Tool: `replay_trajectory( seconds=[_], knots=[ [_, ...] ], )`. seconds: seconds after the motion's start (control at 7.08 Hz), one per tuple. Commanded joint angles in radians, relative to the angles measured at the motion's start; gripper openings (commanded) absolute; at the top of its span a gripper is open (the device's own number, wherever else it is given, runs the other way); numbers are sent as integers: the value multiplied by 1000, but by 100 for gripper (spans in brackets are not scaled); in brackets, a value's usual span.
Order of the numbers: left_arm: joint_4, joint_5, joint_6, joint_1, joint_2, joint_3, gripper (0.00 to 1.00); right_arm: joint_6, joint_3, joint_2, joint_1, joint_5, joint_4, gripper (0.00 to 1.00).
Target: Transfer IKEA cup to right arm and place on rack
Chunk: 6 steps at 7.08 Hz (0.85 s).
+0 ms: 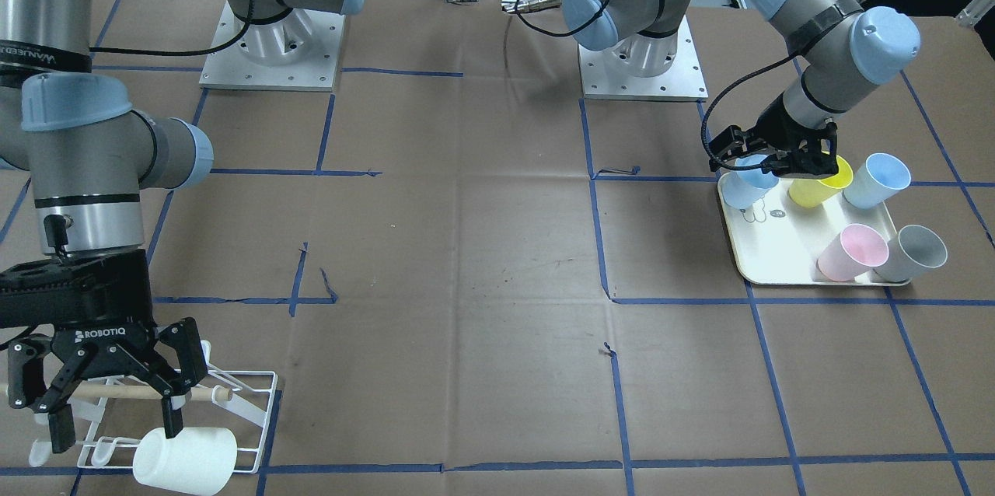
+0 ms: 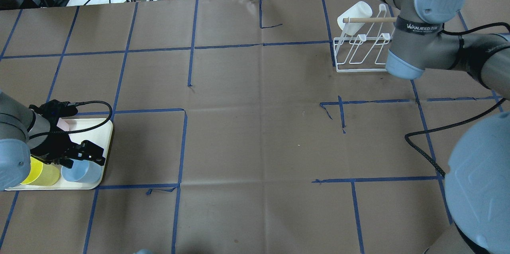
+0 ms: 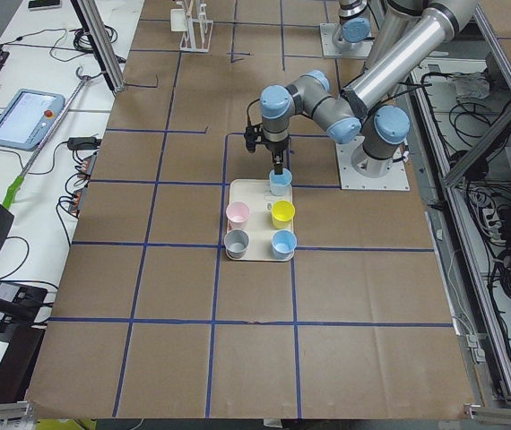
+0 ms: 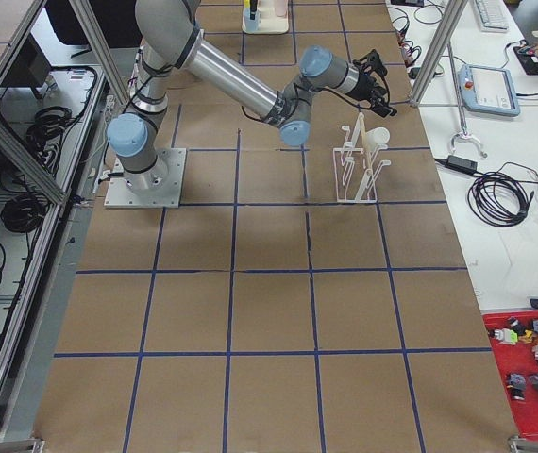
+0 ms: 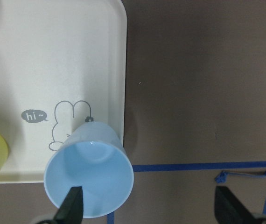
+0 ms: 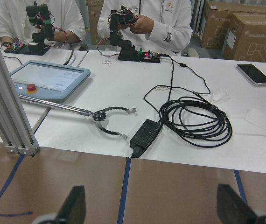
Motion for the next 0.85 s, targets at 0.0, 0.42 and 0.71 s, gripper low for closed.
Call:
replay_trajectory(
  seconds=[0.0, 0.42, 0.71],
  knots=[
    [48, 11, 2, 0, -4, -49, 98, 3, -3, -75, 12, 7, 55, 100],
    [63, 37, 4, 0, -4, -38, 50, 194, -27, -139, 118, 51, 153, 100],
    [65, 75, 2, 0, -4, -37, 3, 523, -15, -159, 175, 104, 155, 100]
  ],
)
